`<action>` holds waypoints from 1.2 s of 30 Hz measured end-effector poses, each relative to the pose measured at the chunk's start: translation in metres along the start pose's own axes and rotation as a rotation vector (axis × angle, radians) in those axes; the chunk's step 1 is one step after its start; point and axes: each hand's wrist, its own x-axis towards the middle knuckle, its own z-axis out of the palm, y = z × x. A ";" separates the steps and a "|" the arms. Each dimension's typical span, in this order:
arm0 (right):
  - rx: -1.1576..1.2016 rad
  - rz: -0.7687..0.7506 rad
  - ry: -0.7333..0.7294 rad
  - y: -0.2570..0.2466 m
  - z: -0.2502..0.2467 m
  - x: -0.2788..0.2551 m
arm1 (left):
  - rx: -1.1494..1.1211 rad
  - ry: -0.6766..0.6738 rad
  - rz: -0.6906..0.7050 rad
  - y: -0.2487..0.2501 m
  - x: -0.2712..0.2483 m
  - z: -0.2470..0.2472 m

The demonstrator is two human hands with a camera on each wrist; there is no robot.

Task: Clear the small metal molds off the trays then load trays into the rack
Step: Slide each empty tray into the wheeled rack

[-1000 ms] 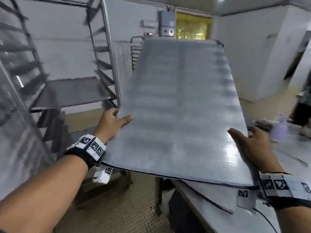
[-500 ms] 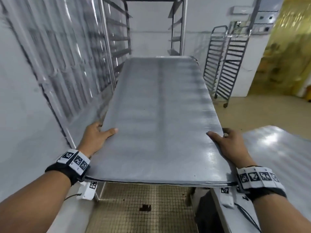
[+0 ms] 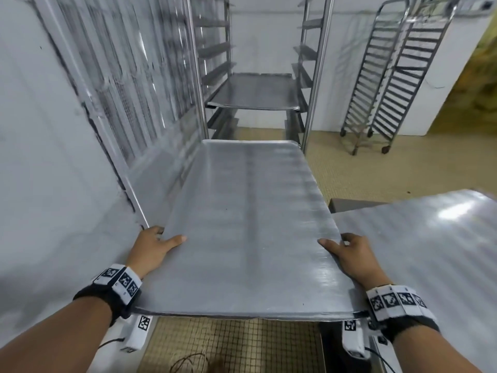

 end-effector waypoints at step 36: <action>-0.251 0.183 0.149 -0.060 0.087 0.298 | 0.114 -0.023 -0.050 -0.005 0.391 0.054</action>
